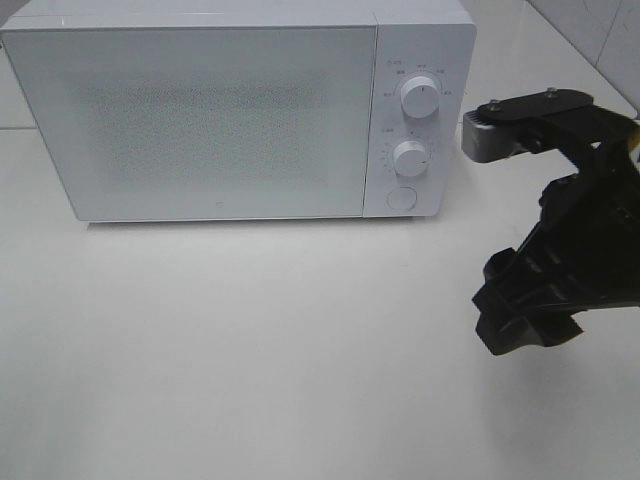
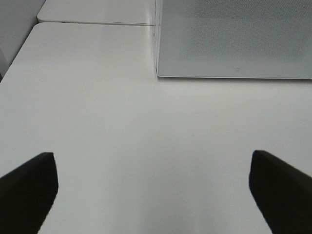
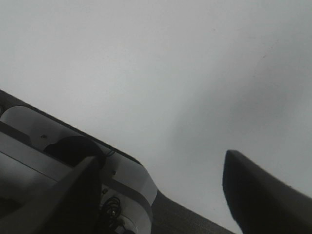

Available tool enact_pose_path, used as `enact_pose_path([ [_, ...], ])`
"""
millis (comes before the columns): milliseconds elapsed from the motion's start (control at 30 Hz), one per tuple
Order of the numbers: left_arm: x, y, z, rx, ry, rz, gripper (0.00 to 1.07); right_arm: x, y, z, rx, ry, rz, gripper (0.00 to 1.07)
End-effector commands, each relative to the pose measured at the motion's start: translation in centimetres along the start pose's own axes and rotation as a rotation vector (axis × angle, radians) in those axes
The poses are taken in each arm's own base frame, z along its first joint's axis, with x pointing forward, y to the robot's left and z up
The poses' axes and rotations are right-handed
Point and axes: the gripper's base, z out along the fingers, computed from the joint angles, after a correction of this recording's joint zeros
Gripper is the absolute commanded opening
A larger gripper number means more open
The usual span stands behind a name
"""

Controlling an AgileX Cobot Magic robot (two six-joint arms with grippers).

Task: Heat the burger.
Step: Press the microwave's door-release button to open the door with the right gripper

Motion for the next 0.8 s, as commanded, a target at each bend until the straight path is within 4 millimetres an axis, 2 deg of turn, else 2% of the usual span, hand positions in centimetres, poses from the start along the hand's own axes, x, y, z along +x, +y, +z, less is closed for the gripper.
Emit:
enact_pose_path([
  [33,0.2,0.0,-0.2,-0.001,-0.02,0.002,1.0,0.5,-0.2,-1.3,0.009,-0.024,0.005,0.68],
  [67,0.2,0.0,-0.2,-0.001,-0.02,0.002,1.0,1.0,-0.3,-2.3,0.005,-0.062,0.005,0.68],
  [100,0.2,0.0,-0.2,-0.001,-0.02,0.002,1.0,1.0,-0.3,-2.3,0.005,-0.062,0.005,0.68],
  [133,0.2,0.0,-0.2,-0.001,-0.02,0.002,1.0,1.7,-0.5,-3.6,0.017,-0.107,-0.002,0.68],
  [167,0.2,0.0,-0.2,-0.001,-0.02,0.002,1.0,1.7,-0.5,-3.6,0.017,-0.107,-0.002,0.68],
  [233,0.2,0.0,-0.2,-0.001,-0.02,0.002,1.0,2.7,-0.7,-5.3,0.024,-0.175,-0.005,0.68],
  [267,0.2,0.0,-0.2,-0.001,-0.02,0.002,1.0,2.7,-0.7,-5.3,0.024,-0.175,-0.005,0.68],
  [333,0.2,0.0,-0.2,-0.001,-0.02,0.002,1.0,3.8,-0.9,-6.9,0.037,-0.242,0.0,0.68],
  [367,0.2,0.0,-0.2,-0.001,-0.02,0.002,1.0,3.8,-0.9,-6.9,0.037,-0.242,0.0,0.68],
  [400,0.2,0.0,-0.2,-0.001,-0.02,0.002,1.0,4.8,-1.2,-8.1,0.049,-0.298,0.008,0.68],
  [467,0.2,0.0,-0.2,-0.001,-0.02,0.002,1.0,5.3,-1.4,-8.7,0.061,-0.328,0.013,0.68],
  [533,0.2,0.0,-0.2,-0.001,-0.02,0.002,1.0,6.7,-1.9,-10.2,0.097,-0.414,0.038,0.71],
  [567,0.2,0.0,-0.2,-0.001,-0.02,0.002,1.0,6.7,-1.9,-10.2,0.097,-0.414,0.038,0.71],
  [633,0.2,0.0,-0.2,-0.001,-0.02,0.002,1.0,7.9,-2.4,-11.2,0.127,-0.467,0.059,0.78],
  [800,0.2,0.0,-0.2,-0.001,-0.02,0.002,1.0,9.6,-3.3,-11.7,0.163,-0.494,0.133,0.79],
])
